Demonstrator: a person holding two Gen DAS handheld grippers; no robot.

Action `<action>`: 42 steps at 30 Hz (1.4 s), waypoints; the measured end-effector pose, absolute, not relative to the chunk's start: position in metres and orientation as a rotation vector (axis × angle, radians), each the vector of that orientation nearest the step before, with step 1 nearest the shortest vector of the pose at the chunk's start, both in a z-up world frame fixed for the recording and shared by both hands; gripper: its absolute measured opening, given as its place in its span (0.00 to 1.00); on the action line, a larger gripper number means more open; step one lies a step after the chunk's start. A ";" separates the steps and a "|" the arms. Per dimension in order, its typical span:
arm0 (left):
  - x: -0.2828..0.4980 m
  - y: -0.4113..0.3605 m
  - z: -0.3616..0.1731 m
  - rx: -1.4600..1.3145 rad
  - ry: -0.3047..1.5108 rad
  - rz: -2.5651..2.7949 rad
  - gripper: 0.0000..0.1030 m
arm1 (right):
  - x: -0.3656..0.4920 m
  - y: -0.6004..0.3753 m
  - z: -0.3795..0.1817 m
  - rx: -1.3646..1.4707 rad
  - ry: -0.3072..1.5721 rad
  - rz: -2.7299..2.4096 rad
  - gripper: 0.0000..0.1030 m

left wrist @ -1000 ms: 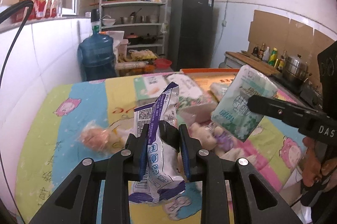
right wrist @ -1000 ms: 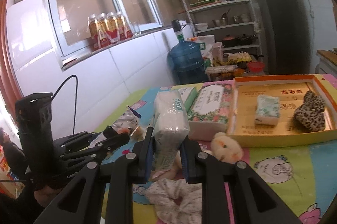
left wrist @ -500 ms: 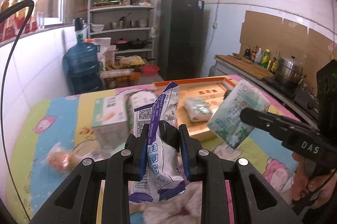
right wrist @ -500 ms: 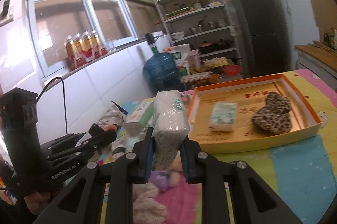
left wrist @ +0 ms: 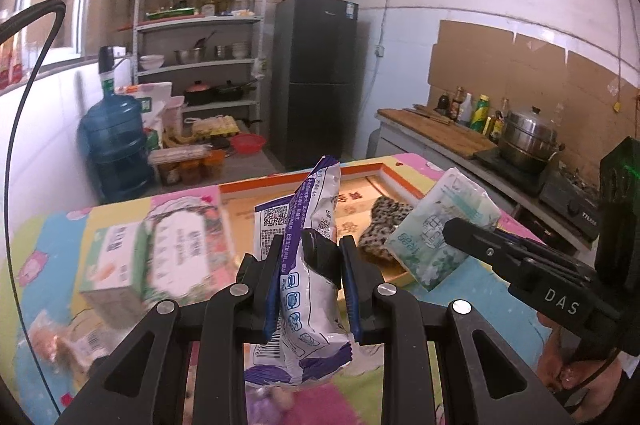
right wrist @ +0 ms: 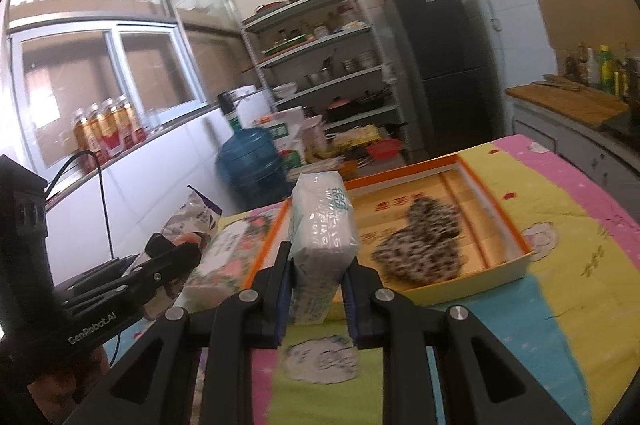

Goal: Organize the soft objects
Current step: 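Carry the snack bag and white tissue pack over the orange box with both grippers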

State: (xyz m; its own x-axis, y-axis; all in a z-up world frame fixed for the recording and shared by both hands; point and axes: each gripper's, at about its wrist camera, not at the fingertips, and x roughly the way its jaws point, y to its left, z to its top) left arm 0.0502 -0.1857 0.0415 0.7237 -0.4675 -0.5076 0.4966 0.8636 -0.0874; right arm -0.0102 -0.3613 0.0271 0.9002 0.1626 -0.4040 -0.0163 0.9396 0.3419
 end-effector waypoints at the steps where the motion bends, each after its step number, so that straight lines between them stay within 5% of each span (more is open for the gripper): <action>1: 0.052 -0.193 0.041 0.059 0.546 -0.538 0.26 | -0.009 -0.368 0.027 0.342 0.442 0.081 0.22; 42: 0.154 -0.312 -0.038 0.081 0.764 -0.539 0.26 | 0.073 -0.447 -0.019 0.348 0.593 -0.014 0.23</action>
